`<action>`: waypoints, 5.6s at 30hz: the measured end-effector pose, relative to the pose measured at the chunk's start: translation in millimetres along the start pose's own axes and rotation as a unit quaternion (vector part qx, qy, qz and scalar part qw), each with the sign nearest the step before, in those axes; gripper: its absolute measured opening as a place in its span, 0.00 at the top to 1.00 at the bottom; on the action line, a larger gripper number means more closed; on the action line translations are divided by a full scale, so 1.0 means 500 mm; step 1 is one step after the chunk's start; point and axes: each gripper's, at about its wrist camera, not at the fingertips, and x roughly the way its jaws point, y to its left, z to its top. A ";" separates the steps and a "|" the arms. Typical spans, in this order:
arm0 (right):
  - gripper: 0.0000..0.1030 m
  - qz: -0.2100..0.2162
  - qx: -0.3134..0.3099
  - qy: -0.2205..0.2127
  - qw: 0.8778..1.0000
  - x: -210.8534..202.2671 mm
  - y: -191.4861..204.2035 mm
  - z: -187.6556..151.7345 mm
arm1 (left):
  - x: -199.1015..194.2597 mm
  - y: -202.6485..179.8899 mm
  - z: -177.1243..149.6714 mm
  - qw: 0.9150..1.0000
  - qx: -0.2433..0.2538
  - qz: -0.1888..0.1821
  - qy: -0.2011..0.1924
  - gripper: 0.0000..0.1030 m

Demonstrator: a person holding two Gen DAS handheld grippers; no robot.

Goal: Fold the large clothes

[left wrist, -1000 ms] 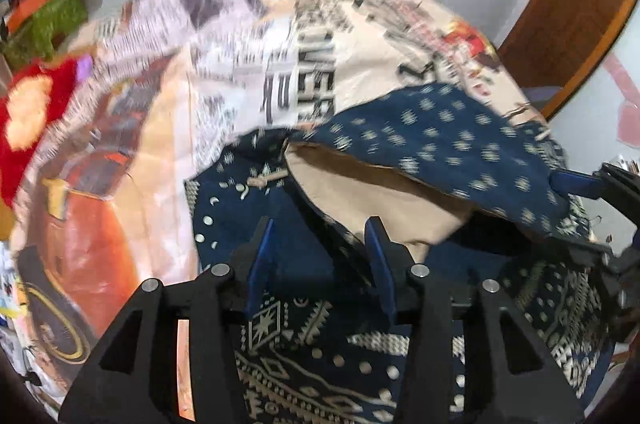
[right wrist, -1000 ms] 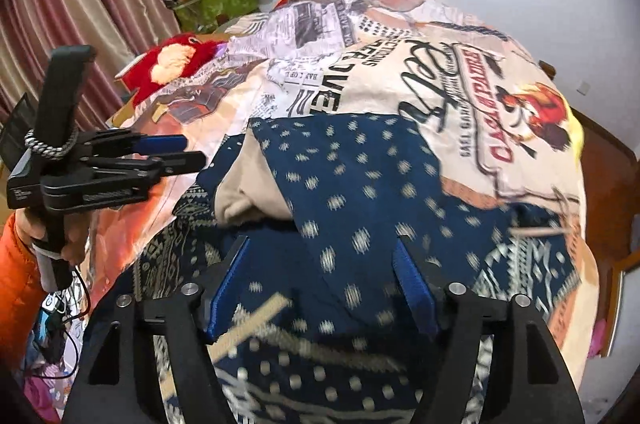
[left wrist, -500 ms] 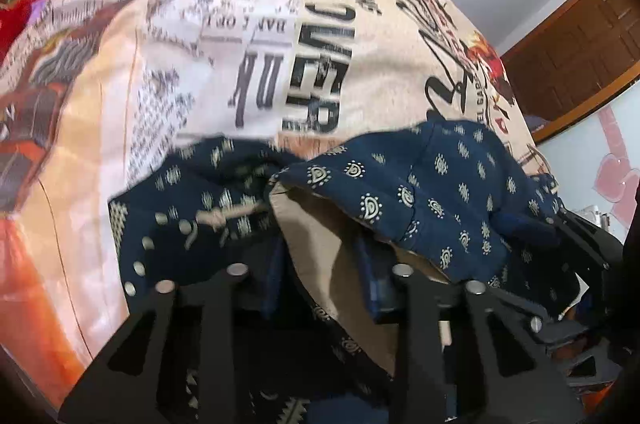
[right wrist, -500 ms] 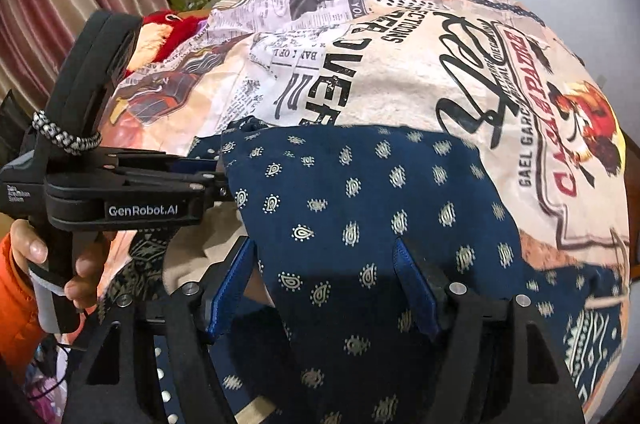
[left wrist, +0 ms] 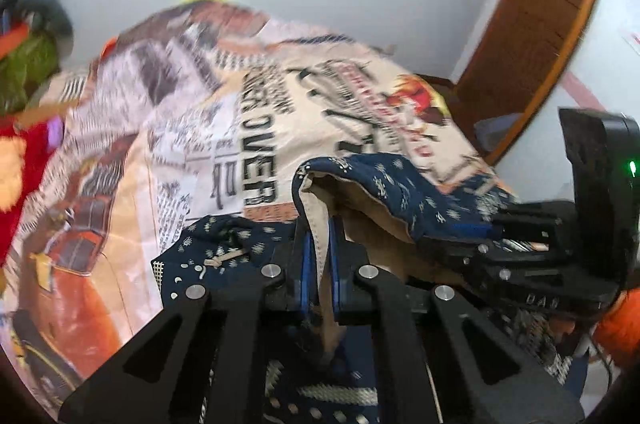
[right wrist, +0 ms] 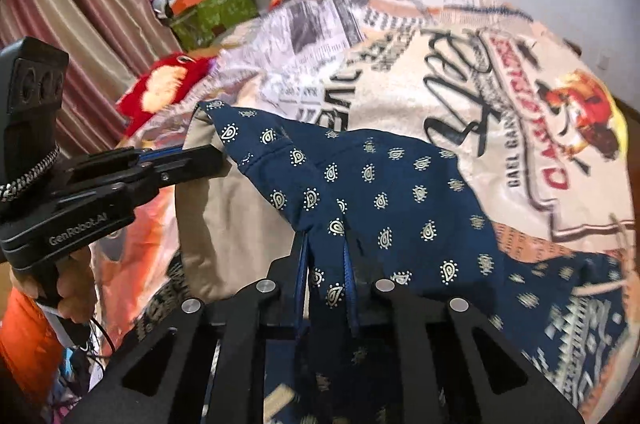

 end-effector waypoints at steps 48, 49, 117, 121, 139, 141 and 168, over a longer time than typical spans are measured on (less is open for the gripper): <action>0.33 -0.025 0.033 -0.023 0.999 -0.231 0.014 -0.126 | -0.041 -0.092 -0.070 0.999 0.025 0.018 0.036 0.52; 0.29 -0.028 0.031 -0.017 0.999 -0.217 0.010 -0.121 | -0.018 -0.098 -0.070 0.998 0.029 0.012 0.047 0.52; 0.23 -0.082 0.171 -0.049 0.981 -0.367 0.019 -0.555 | -0.145 0.144 -0.598 0.953 -0.265 0.023 0.147 0.32; 0.43 -0.091 0.172 -0.057 0.979 -0.356 0.023 -0.551 | -0.134 0.137 -0.583 0.948 -0.280 -0.025 0.151 0.54; 0.93 -0.054 0.127 -0.139 0.981 -0.391 -0.008 -0.392 | -0.290 0.014 -0.281 0.990 -0.131 -0.045 -0.020 0.91; 0.93 -0.058 0.128 -0.151 0.978 -0.398 -0.023 -0.367 | -0.292 0.026 -0.250 0.990 -0.130 -0.033 -0.040 0.91; 0.39 -0.145 0.146 -0.048 0.977 -0.297 -0.124 -0.317 | -0.140 0.130 -0.304 0.986 -0.119 0.100 0.062 0.71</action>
